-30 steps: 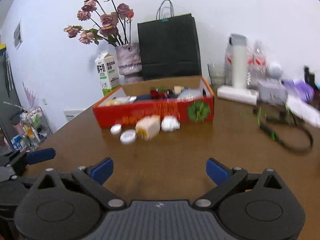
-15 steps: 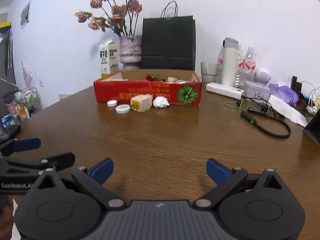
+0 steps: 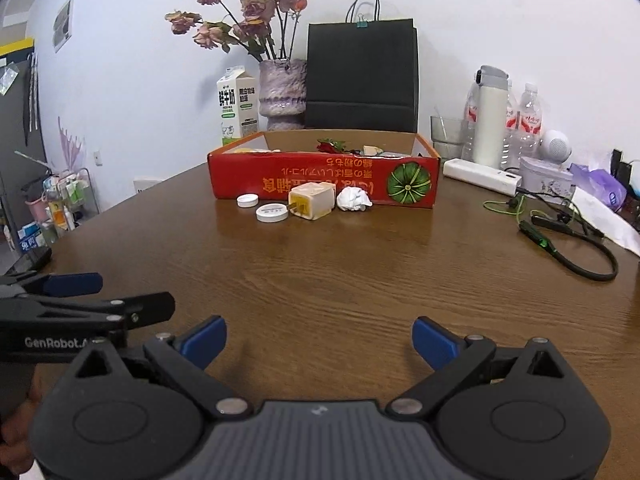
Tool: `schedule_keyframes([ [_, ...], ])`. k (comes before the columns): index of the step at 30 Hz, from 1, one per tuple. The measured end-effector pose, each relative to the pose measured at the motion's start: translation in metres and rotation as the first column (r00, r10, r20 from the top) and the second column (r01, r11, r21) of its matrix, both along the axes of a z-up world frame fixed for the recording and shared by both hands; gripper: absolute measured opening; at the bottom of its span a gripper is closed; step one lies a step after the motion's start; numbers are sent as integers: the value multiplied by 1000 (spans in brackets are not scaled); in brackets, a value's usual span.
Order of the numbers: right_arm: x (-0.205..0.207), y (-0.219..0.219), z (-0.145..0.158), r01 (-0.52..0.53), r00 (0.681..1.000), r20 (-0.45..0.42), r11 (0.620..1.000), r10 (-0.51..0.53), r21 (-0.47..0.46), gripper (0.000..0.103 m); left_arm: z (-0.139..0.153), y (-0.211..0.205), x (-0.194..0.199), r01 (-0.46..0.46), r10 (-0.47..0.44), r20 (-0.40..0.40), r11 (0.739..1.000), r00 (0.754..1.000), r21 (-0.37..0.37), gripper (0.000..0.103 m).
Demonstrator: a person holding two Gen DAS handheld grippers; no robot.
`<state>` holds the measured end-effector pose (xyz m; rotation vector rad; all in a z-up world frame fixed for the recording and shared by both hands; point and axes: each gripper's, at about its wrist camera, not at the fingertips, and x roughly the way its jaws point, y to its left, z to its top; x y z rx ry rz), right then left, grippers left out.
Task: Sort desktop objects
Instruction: 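Move both tools back toward the remaining items on the table, then grasp the white tissue with the right tool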
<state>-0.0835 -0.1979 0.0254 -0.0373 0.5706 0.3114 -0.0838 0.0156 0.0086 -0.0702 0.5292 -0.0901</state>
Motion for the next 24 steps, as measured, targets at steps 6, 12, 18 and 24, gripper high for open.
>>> schedule_keyframes([
  [6,40,-4,-3,31,998,-51,998,-28,49,91,8,5,37,7,-8,-55,1000,998,-20,101],
  [12,92,-3,0,19,999,-50,999,-16,48,85,25,1,78,42,-42,-23,999,999,23,101],
  [18,158,5,7,-3,1000,3,999,3,34,77,10,2,142,47,-51,-97,998,994,-39,80],
  [24,226,17,1,18,999,-41,999,-17,32,61,-1,-3,202,64,-78,-170,994,982,-87,62],
])
